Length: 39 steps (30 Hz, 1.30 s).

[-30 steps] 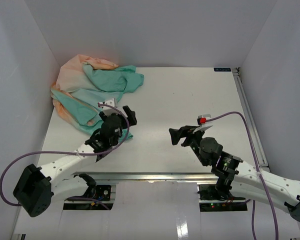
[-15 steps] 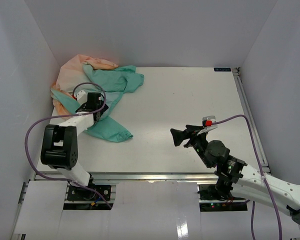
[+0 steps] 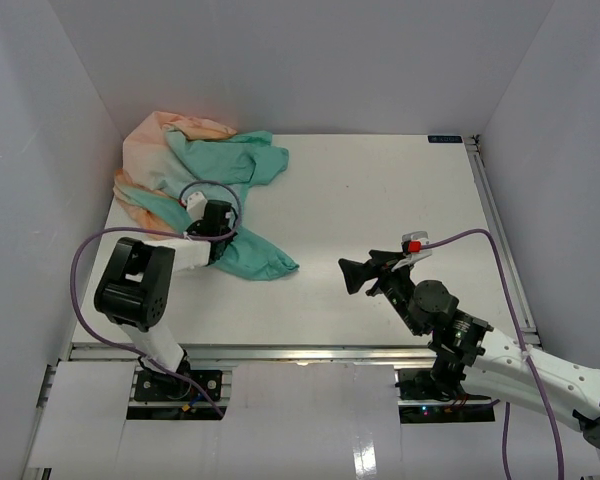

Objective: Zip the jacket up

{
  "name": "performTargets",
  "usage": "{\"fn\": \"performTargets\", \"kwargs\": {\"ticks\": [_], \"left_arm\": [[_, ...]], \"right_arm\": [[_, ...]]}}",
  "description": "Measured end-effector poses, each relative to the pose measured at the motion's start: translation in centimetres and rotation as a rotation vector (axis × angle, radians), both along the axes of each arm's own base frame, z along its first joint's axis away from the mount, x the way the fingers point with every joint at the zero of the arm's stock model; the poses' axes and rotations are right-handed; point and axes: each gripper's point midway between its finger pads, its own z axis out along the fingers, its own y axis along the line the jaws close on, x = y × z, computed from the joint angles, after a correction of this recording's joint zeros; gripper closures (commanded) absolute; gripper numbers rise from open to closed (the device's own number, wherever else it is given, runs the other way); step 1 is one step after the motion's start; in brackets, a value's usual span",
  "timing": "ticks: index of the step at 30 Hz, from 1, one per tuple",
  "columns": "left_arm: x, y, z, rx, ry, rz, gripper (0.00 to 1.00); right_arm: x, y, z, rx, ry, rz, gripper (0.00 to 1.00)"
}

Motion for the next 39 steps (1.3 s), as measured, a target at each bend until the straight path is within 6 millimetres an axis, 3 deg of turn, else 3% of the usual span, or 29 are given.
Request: {"fn": "performTargets", "kwargs": {"ticks": [6, 7, 8, 9, 10, 12, 15, 17, 19, 22, 25, 28, 31, 35, 39], "left_arm": [[-6.0, -9.3, 0.0, -0.011, -0.031, -0.174, 0.97], [-7.3, -10.2, 0.0, -0.014, -0.029, -0.192, 0.78], [-8.5, -10.9, 0.1, -0.017, -0.024, -0.209, 0.49], [-9.7, -11.3, 0.1, -0.021, -0.016, -0.223, 0.33], [-10.6, -11.4, 0.3, -0.020, -0.009, -0.230, 0.24], [-11.4, -10.8, 0.9, -0.010, -0.002, -0.222, 0.20], [-10.4, -10.1, 3.4, 0.007, -0.020, -0.187, 0.18], [-8.4, -10.6, 6.2, -0.003, -0.062, -0.180, 0.16], [-5.3, -11.1, 10.6, -0.029, -0.140, -0.167, 0.16], [-1.1, -11.2, 15.4, -0.054, -0.222, -0.146, 0.19], [2.7, -10.5, 17.0, -0.062, -0.242, -0.125, 0.24], [5.8, -9.4, 14.6, -0.041, -0.185, -0.114, 0.24], [7.8, -8.4, 10.4, 0.012, -0.088, -0.108, 0.23], [9.0, -8.5, 5.6, 0.063, 0.014, -0.133, 0.22], [10.4, -8.9, 2.7, 0.075, 0.067, -0.155, 0.28]], "right_arm": [[0.1, 0.1, -0.2, -0.008, 0.004, -0.002, 0.10], [0.1, 0.1, -0.2, -0.007, 0.004, -0.002, 0.10], [0.1, 0.0, -0.2, -0.007, 0.004, -0.002, 0.10], [0.1, 0.0, -0.2, -0.006, 0.004, -0.002, 0.10], [0.1, 0.0, -0.2, -0.006, 0.003, -0.002, 0.10], [0.1, 0.0, -0.2, -0.005, 0.003, -0.002, 0.10], [0.1, 0.1, -0.2, -0.006, 0.005, -0.002, 0.10], [0.1, 0.1, -0.3, -0.007, 0.006, -0.003, 0.10], [0.1, 0.0, -0.4, -0.009, 0.009, -0.008, 0.10], [0.2, -0.1, -0.5, -0.013, 0.011, -0.014, 0.10], [0.1, -0.1, -0.6, -0.019, 0.015, -0.014, 0.10], [0.1, -0.2, -0.8, -0.026, 0.019, -0.013, 0.10], [0.1, -0.2, -0.8, -0.028, 0.019, -0.013, 0.10], [0.1, -0.2, -0.9, -0.028, 0.019, -0.013, 0.10], [0.1, -0.2, -0.9, -0.029, 0.020, -0.013, 0.10]]}}
